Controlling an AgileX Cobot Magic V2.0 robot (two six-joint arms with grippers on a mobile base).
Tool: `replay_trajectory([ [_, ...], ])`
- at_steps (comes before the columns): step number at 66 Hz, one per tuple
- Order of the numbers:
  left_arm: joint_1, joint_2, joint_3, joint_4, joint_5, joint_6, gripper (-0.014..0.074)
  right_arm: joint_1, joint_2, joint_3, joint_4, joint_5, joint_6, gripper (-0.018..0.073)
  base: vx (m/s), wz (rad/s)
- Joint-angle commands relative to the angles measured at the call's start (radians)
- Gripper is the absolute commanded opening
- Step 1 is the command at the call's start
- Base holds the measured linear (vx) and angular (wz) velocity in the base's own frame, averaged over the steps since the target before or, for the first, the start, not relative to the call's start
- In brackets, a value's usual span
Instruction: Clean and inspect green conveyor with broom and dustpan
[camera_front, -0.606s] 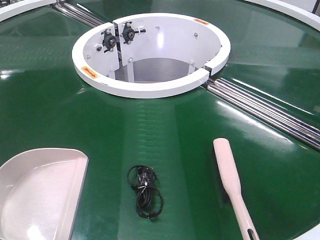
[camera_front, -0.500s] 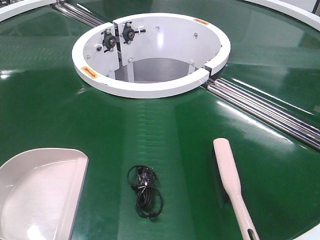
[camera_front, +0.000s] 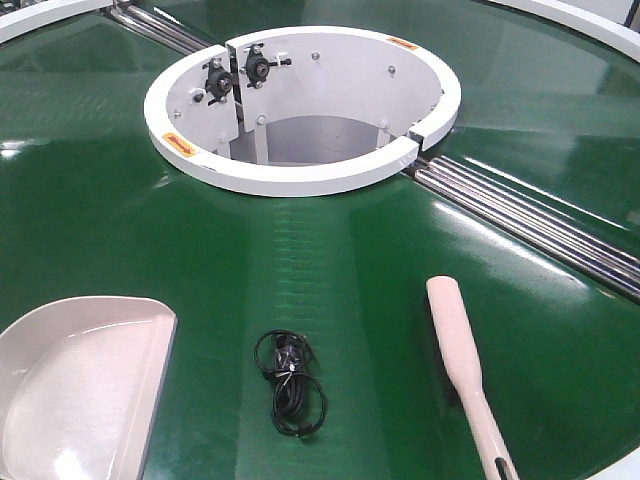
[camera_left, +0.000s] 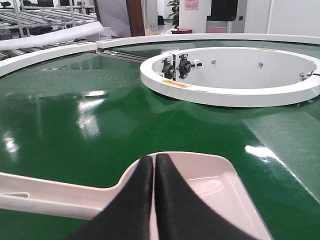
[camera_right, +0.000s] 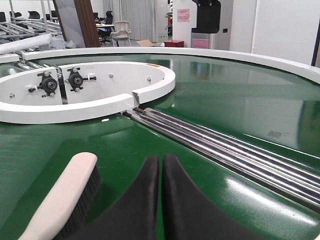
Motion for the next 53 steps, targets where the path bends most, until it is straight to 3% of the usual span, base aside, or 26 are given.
replay_trajectory([
  [1,-0.007,-0.015,0.023,-0.002,-0.079,-0.008,-0.0023,-0.005,-0.009,0.014,-0.011,-0.074,0.0,-0.0006,0.0,0.0],
  [26,-0.007,-0.015,0.023,-0.006,-0.094,-0.012,-0.0023,-0.005,-0.009,0.013,-0.011,-0.074,0.0,-0.0006,0.0,0.0],
  [42,-0.007,-0.015,0.023,-0.174,-0.252,-0.029,-0.0023,-0.005,-0.009,0.013,-0.011,-0.122,0.0,-0.0006,0.0,0.0],
  [53,-0.007,-0.015,0.019,-0.195,-0.373,-0.03,-0.0023,-0.005,-0.009,0.012,-0.007,-0.296,0.0,-0.0006,0.0,0.0],
])
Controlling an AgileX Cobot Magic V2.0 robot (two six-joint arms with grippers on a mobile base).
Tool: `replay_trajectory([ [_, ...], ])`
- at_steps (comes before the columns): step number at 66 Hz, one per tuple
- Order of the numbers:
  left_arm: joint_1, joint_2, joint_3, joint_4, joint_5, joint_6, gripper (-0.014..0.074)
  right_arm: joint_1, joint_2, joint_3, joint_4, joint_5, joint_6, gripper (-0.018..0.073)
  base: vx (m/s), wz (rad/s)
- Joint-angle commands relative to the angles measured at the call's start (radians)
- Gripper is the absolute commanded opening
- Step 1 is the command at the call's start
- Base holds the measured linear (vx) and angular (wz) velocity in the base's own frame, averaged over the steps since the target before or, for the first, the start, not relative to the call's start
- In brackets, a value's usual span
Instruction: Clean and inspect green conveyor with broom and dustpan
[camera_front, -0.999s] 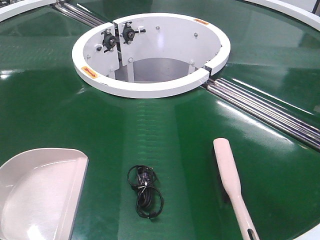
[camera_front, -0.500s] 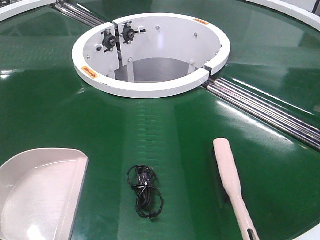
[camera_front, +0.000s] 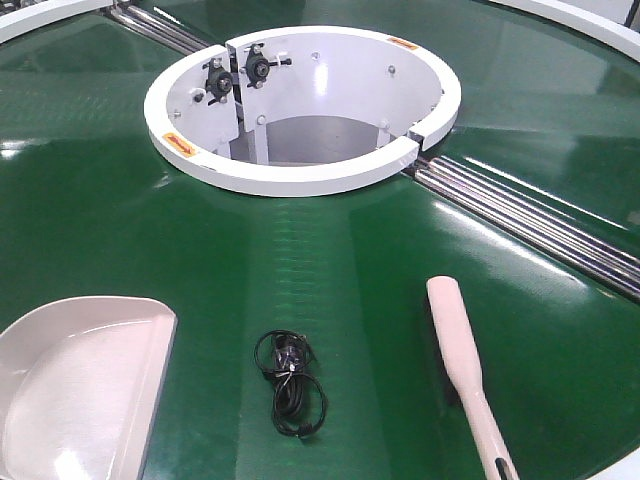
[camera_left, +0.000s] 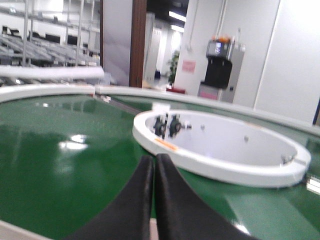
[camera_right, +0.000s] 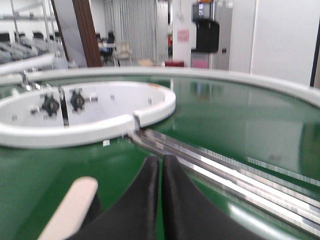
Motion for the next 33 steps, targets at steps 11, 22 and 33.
replay_trajectory([
  [11,-0.007,-0.015,-0.077,-0.008,-0.182,-0.012,-0.0023,-0.005,-0.008,-0.052,-0.031,-0.282,-0.009,-0.0006,0.0,0.0],
  [22,-0.007,0.02,-0.271,0.147,-0.16,-0.016,-0.0023,-0.005,0.031,-0.229,-0.089,-0.181,-0.064,-0.0006,0.0,0.0],
  [33,-0.007,0.169,-0.511,0.274,-0.105,-0.077,-0.0023,-0.005,0.181,-0.457,-0.086,-0.063,0.007,-0.0006,0.0,0.0],
])
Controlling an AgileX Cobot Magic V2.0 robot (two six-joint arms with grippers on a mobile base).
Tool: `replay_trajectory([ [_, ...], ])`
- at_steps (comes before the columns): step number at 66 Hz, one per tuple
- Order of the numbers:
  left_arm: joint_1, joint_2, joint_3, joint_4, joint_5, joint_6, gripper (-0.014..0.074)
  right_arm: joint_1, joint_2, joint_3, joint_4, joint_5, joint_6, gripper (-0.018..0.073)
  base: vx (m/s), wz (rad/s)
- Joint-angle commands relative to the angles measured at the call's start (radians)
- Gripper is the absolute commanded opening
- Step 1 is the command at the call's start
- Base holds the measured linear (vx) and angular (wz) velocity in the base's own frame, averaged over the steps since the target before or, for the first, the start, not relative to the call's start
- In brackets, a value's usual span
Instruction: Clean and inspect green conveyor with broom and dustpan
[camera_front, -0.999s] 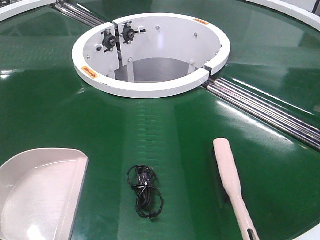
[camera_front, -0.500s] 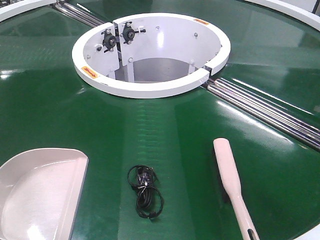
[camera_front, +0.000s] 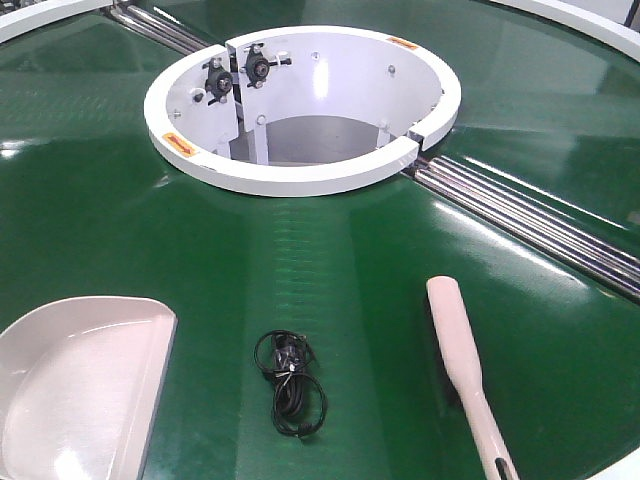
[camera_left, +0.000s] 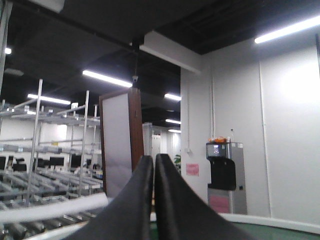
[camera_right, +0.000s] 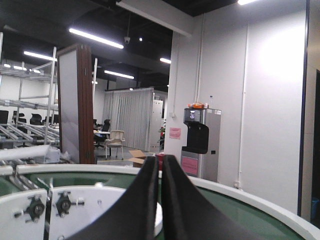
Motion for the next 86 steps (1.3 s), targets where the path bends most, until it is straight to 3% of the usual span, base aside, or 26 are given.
replay_trajectory([
  [1,-0.007,0.114,-0.162,0.074,-0.003,-0.043,-0.0023,-0.005,0.112,-0.149,-0.009,0.021,0.031,-0.0006,0.0,0.0],
  [15,-0.007,0.388,-0.491,0.092,0.376,-0.041,-0.0019,-0.005,0.369,-0.354,0.025,0.143,0.064,-0.0001,0.0,0.0],
  [23,-0.008,0.506,-0.55,0.063,0.47,-0.038,0.0015,-0.005,0.486,-0.398,0.034,0.172,0.065,0.0034,0.0,0.0],
  [28,-0.008,0.556,-0.551,0.046,0.496,-0.024,0.0071,-0.005,0.532,-0.398,0.055,0.171,0.065,0.0102,0.0,0.0],
  [35,-0.008,0.6,-0.55,-0.003,0.535,-0.006,0.0221,-0.005,0.573,-0.398,0.082,0.181,0.065,0.0264,0.0,0.0],
  [42,-0.008,0.614,-0.55,-0.049,0.551,-0.005,0.0457,-0.005,0.581,-0.398,0.096,0.198,0.06,0.0517,0.0,0.0],
  [50,-0.008,0.614,-0.55,-0.039,0.552,-0.005,0.0719,-0.005,0.581,-0.397,0.102,0.191,0.065,0.0722,0.0,0.0],
  [62,-0.008,0.614,-0.55,-0.042,0.581,0.011,0.0691,0.007,0.587,-0.412,0.105,0.295,0.032,0.0713,0.0,0.0],
  [72,-0.008,0.614,-0.55,-0.042,0.581,0.017,0.0647,0.139,0.67,-0.51,0.134,0.536,-0.127,0.0693,0.0,0.0],
  [81,-0.008,0.614,-0.55,-0.041,0.581,0.019,0.0613,0.243,0.811,-0.588,0.155,0.667,-0.057,0.0685,0.0,0.0],
  [86,-0.008,0.614,-0.55,-0.041,0.582,0.019,0.0597,0.259,0.913,-0.621,0.143,0.699,0.009,0.0683,0.0,0.0],
])
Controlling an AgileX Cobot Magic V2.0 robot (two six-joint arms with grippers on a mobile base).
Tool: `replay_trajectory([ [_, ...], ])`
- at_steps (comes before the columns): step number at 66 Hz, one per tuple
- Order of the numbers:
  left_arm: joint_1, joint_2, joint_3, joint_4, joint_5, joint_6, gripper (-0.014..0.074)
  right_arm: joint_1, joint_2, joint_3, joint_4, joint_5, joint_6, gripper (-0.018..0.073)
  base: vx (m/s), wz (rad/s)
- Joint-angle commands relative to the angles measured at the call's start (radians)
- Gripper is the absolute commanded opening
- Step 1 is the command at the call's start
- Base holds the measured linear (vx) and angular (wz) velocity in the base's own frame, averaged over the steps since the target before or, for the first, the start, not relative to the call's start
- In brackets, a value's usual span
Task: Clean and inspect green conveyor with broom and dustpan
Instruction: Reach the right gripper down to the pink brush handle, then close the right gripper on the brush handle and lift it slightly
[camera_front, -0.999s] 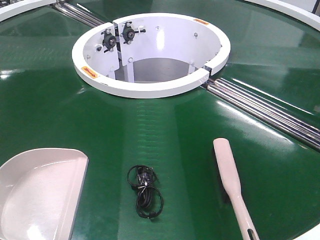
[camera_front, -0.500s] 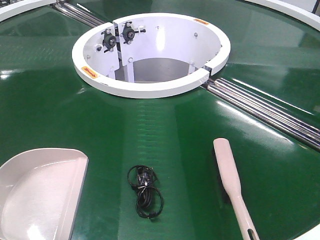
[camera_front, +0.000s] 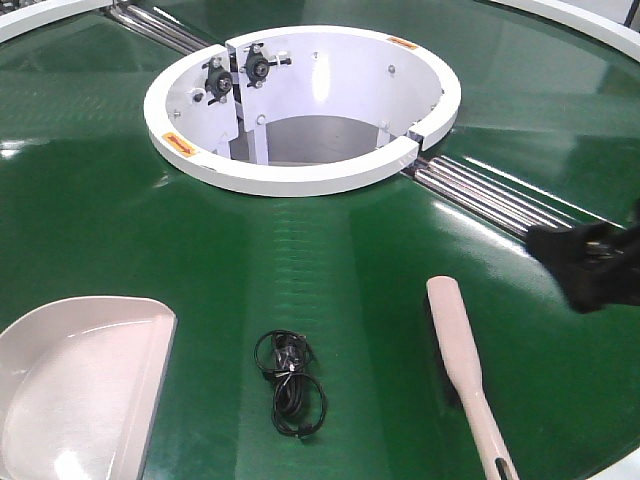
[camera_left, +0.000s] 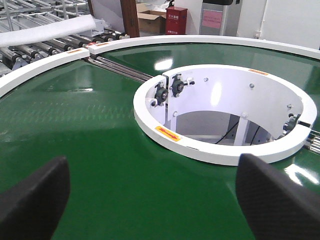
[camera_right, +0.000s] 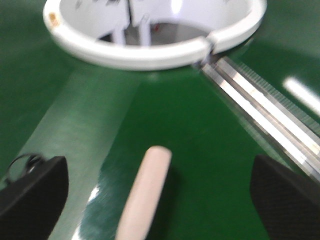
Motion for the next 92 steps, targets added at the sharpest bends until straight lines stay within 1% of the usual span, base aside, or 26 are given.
replay_trajectory([
  [1,-0.008,0.003,-0.033,-0.011,-0.065,0.002,0.0594,0.024,0.116,-0.069,-0.008,-0.006,0.076,0.0682,0.0,0.0],
  [6,-0.008,0.003,-0.033,-0.011,-0.061,0.002,0.0591,0.024,0.216,-0.109,-0.008,0.041,0.114,0.0673,0.0,0.0],
  [18,-0.008,0.003,-0.03,-0.011,-0.057,0.002,0.0591,0.024,0.449,-0.216,-0.005,0.16,0.148,0.0643,0.0,0.0],
  [31,-0.008,0.003,-0.03,-0.011,-0.051,0.002,0.0591,0.024,0.631,-0.334,-0.001,0.244,0.15,0.0629,0.0,0.0],
  [44,-0.008,0.003,-0.03,-0.008,-0.044,0.002,0.0591,0.024,0.746,-0.398,0.0,0.281,0.149,0.0625,0.0,0.0],
  [57,-0.008,0.003,-0.03,-0.008,-0.044,0.002,0.0591,0.024,0.823,-0.4,-0.001,0.282,0.15,0.0619,0.0,0.0],
  [74,-0.008,0.003,-0.03,-0.008,-0.044,0.002,0.0591,0.023,0.894,-0.4,0.0,0.259,0.177,0.0602,0.0,0.0],
  [82,-0.008,0.003,-0.03,-0.008,-0.044,0.002,0.0591,0.023,0.907,-0.4,0.0,0.255,0.177,0.0557,0.0,0.0],
  [88,-0.008,0.003,-0.03,-0.008,-0.044,0.002,0.0591,0.023,0.911,-0.4,0.0,0.258,0.176,0.0475,0.0,0.0],
  [92,-0.008,0.003,-0.03,-0.008,-0.044,0.002,0.0591,0.023,0.911,-0.4,0.0,0.257,0.176,0.0382,0.0,0.0],
])
